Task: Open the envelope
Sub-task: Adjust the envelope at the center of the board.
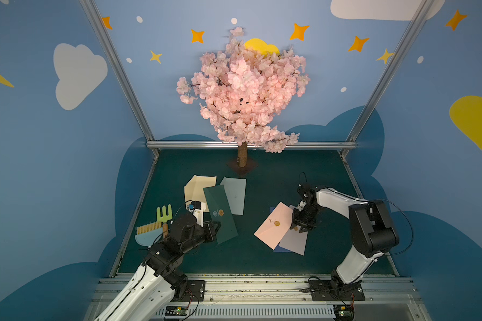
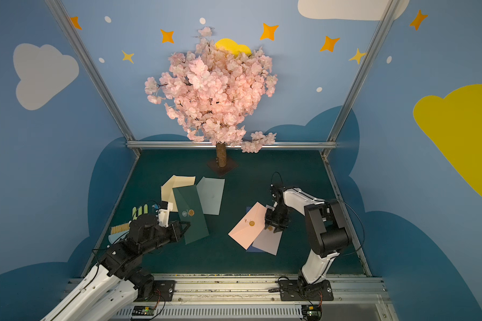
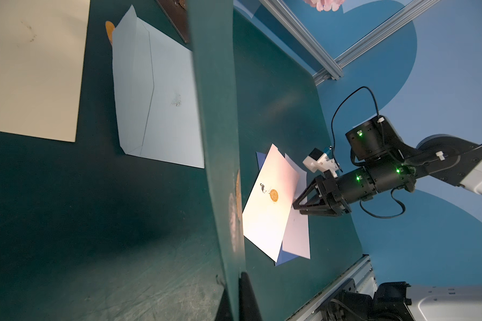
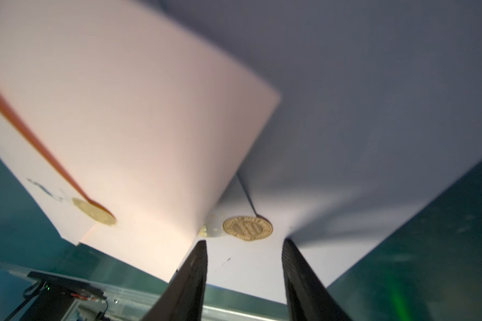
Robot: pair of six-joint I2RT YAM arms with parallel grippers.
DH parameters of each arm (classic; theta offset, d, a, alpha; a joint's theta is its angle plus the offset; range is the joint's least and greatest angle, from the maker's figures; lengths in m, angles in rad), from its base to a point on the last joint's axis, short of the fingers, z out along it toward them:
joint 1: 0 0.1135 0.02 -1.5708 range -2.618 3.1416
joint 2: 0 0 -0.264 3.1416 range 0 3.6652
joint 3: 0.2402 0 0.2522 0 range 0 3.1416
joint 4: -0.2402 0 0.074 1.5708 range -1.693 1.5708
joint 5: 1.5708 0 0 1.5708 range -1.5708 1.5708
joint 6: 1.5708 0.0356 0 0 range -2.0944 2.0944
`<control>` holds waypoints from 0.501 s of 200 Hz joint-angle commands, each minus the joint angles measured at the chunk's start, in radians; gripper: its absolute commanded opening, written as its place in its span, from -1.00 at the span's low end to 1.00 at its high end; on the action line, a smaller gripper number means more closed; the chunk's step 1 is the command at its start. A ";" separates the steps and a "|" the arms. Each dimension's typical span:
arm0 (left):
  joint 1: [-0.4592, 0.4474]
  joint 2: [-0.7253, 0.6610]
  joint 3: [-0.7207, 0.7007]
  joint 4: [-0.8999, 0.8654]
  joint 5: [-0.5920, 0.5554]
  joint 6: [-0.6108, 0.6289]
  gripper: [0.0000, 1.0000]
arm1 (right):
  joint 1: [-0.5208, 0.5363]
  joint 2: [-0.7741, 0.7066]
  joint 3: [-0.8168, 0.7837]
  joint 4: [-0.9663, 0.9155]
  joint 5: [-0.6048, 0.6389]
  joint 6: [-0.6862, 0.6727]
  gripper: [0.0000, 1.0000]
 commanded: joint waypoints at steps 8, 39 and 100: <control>0.007 -0.015 0.015 -0.021 -0.004 0.016 -0.95 | -0.037 -0.001 0.025 0.033 0.098 -0.031 -0.06; 0.010 -0.016 0.010 -0.015 0.011 0.013 -0.95 | -0.073 -0.052 0.028 0.012 0.122 -0.027 -0.06; 0.012 0.029 0.049 0.017 0.047 0.042 -0.95 | 0.047 -0.204 0.093 -0.014 0.065 -0.057 -0.04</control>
